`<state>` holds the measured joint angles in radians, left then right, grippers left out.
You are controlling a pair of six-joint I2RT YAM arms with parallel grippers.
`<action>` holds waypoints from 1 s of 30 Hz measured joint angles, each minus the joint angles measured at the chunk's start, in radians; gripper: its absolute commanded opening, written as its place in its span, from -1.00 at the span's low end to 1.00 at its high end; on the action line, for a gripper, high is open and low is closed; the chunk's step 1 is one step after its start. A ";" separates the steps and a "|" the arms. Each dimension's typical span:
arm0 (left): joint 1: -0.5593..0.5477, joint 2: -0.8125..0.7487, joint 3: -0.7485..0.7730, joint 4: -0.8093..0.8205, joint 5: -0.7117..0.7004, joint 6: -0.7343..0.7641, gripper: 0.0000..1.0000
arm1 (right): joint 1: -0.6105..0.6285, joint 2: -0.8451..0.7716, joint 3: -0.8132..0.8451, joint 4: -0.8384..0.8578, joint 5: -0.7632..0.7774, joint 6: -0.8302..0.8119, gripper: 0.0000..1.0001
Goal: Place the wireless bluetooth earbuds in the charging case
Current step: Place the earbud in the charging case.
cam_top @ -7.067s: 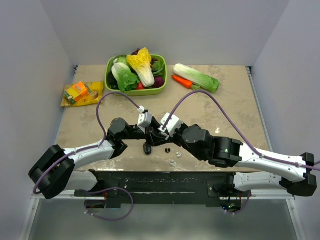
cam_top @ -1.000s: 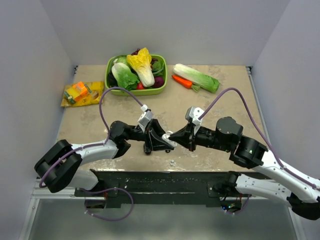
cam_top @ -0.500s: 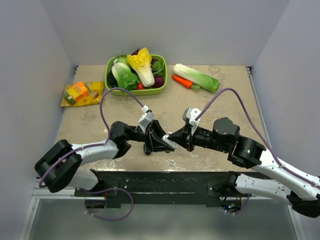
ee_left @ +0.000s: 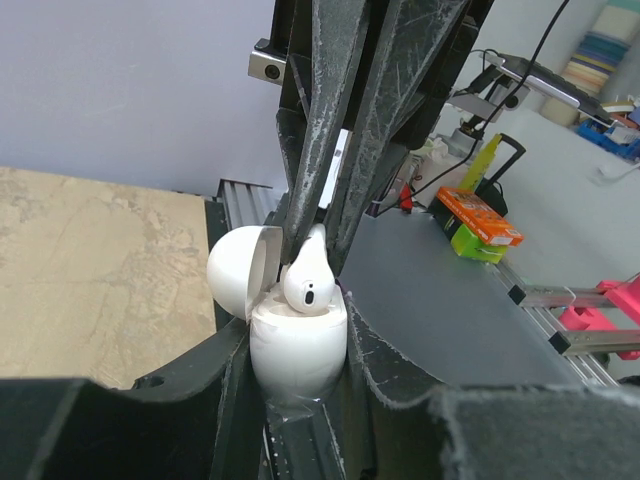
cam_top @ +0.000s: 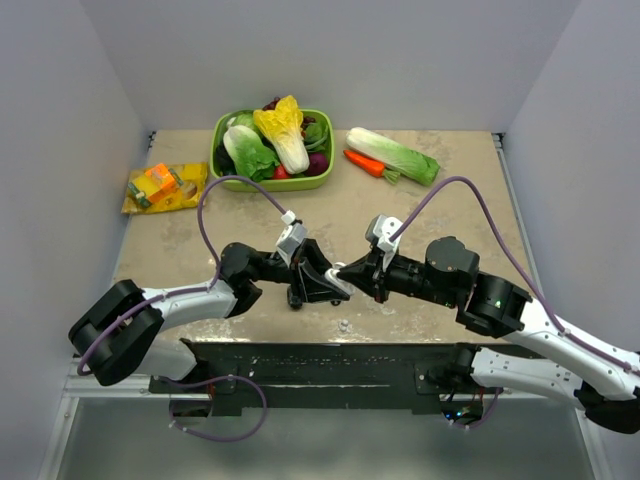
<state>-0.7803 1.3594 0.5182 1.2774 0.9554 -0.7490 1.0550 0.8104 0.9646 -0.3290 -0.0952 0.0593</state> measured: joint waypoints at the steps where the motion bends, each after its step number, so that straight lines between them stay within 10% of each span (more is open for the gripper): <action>1: 0.000 0.000 0.000 0.000 -0.001 0.002 -1.00 | 0.000 0.000 0.000 0.000 0.001 0.000 -1.00; 17: 0.000 0.000 0.000 -0.001 -0.035 0.021 -1.00 | 0.006 0.021 -0.005 0.020 0.027 0.019 -0.99; 21: 0.000 0.000 0.000 0.000 -0.045 0.035 -1.00 | 0.006 0.021 -0.005 0.023 0.039 0.034 -0.41; 30: 0.000 0.000 -0.006 0.001 -0.086 0.058 -1.00 | 0.015 -0.039 -0.007 0.045 0.106 0.106 -0.05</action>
<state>-0.7803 1.3590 0.5125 1.2781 0.8696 -0.6910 1.0698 0.7715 0.9573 -0.2836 0.0113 0.1658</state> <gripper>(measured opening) 0.342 0.457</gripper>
